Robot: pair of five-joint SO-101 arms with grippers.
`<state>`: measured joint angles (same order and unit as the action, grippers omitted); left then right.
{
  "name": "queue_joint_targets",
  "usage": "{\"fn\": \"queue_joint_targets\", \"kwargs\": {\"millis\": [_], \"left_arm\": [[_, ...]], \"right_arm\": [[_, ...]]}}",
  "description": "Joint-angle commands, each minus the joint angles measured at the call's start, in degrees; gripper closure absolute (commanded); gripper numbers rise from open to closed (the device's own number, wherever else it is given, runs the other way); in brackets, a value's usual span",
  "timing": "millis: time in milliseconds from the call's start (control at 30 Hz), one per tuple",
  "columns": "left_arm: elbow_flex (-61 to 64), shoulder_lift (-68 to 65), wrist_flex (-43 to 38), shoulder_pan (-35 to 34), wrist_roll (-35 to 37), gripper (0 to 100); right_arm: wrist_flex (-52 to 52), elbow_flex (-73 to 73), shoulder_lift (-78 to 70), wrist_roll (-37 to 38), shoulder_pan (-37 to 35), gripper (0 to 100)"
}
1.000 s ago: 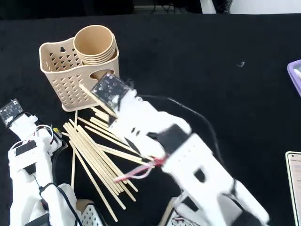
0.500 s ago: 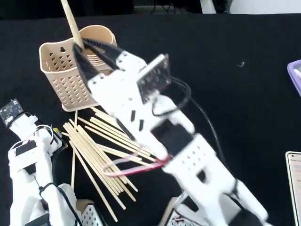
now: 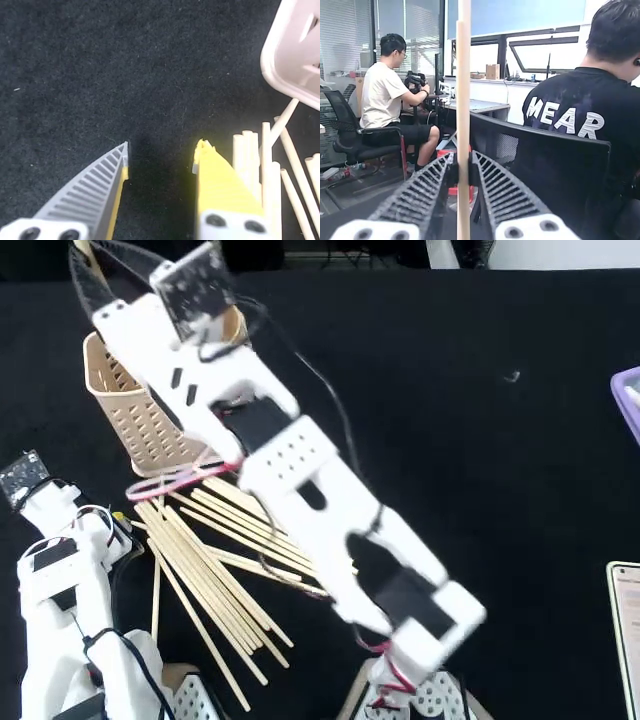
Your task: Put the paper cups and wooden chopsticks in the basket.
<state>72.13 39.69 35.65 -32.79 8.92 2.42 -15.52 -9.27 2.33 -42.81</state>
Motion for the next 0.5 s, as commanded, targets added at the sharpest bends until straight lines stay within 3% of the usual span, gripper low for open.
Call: {"fn": "queue_joint_targets", "kwargs": {"millis": [0, 100, 367, 467], "left_arm": [[-0.13, 0.88, -0.88, 0.40, -0.18, 78], [-0.13, 0.88, -0.88, 0.40, -0.18, 78], [-0.13, 0.88, -0.88, 0.40, -0.18, 78], [-0.13, 0.88, -0.88, 0.31, -0.18, 78]], "right_arm": [[-0.97, -14.55, -8.13, -0.53, -0.35, 98.7], [-0.26, -17.54, -12.35, -0.53, -0.26, 98.7], [15.47, -17.89, -12.35, -0.79, -0.35, 97.9], [17.85, -17.54, -12.53, -0.79, -0.26, 91.3]]}}
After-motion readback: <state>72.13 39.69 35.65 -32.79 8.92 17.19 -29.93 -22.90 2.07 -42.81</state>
